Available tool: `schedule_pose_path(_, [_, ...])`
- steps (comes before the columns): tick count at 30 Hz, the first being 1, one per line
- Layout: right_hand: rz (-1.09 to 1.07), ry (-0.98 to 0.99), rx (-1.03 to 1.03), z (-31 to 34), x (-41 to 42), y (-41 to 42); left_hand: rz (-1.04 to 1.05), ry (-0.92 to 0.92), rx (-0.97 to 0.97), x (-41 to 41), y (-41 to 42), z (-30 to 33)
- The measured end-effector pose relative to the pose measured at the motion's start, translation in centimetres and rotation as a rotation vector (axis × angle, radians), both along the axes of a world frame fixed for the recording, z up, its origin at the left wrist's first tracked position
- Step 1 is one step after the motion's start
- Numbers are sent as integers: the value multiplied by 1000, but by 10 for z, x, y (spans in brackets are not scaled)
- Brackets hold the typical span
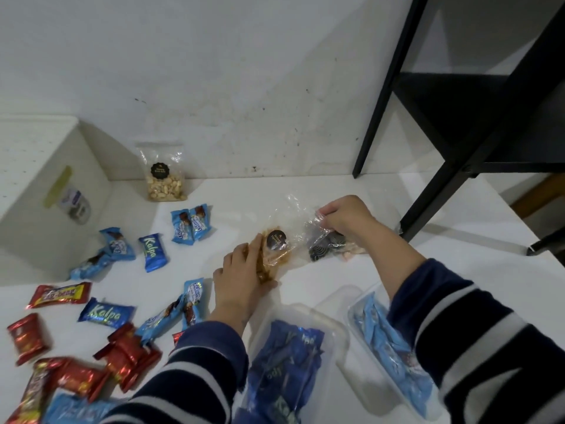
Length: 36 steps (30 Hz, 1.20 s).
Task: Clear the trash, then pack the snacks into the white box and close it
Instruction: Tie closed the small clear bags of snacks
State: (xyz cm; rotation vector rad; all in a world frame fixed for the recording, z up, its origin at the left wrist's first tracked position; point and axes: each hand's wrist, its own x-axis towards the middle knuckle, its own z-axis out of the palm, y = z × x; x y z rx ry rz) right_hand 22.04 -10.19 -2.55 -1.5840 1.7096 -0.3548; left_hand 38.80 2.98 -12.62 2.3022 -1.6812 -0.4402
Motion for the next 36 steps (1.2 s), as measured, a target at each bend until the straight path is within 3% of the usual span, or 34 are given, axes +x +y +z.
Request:
schedule_pose_path(7, [33, 139, -21, 8, 8, 12, -5, -28, 30, 3, 9, 3])
schedule_pose_path(11, [76, 92, -13, 5, 13, 8, 3, -37, 11, 1, 9, 1])
schedule_pose_path(19, [37, 158, -34, -5, 25, 2, -51, 111, -68, 10, 5, -4])
schedule_pose_path(22, [30, 34, -19, -8, 27, 3, -98, 200, -41, 12, 0, -5])
schedule_pose_path(26, [8, -103, 11, -12, 35, 4, -138, 190, -57, 14, -2, -10])
schedule_pose_path(36, [26, -100, -27, -16, 52, -8, -116, 182, -105, 14, 3, -21])
